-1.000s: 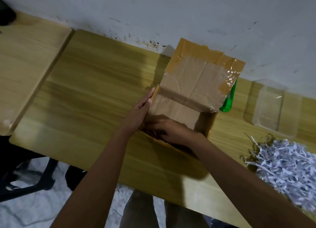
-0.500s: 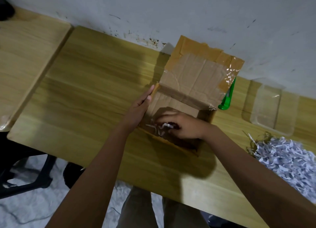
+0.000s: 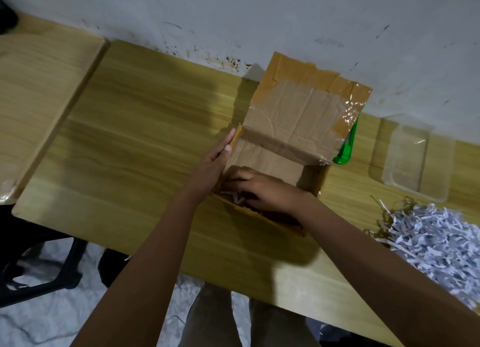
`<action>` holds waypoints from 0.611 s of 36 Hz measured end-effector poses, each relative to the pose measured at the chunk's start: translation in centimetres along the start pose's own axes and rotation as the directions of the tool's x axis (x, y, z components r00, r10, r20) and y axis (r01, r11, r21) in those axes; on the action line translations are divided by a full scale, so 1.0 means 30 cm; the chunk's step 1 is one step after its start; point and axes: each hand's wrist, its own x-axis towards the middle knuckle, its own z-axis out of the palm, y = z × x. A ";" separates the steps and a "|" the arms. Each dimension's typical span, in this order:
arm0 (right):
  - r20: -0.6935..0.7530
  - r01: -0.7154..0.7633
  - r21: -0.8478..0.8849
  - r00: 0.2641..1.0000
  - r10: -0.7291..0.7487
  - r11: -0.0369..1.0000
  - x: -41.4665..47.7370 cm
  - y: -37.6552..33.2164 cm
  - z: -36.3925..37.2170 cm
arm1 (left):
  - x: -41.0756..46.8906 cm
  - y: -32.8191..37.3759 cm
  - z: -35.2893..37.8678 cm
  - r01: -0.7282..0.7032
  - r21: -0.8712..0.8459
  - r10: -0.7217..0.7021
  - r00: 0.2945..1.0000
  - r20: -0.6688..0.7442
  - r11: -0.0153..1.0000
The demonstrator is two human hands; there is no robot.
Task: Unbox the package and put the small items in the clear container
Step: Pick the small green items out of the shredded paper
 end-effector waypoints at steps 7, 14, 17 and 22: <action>-0.042 0.010 0.056 0.999 -0.008 0.998 0.020 -0.013 0.027 | -0.002 0.005 0.001 0.002 0.004 -0.002 1.000 0.004 1.000; -0.106 -0.006 0.160 0.994 0.023 0.987 0.021 -0.036 0.037 | 0.000 0.005 -0.002 -0.017 0.046 0.017 1.000 0.002 0.999; -0.100 -0.012 0.198 0.994 0.033 0.980 0.006 -0.043 0.023 | 0.000 0.000 -0.008 -0.025 0.058 0.026 1.000 -0.015 0.998; -0.121 -0.069 0.265 0.987 0.105 0.962 -0.031 -0.043 0.003 | -0.014 -0.009 -0.017 -0.044 0.093 0.050 0.997 -0.064 0.995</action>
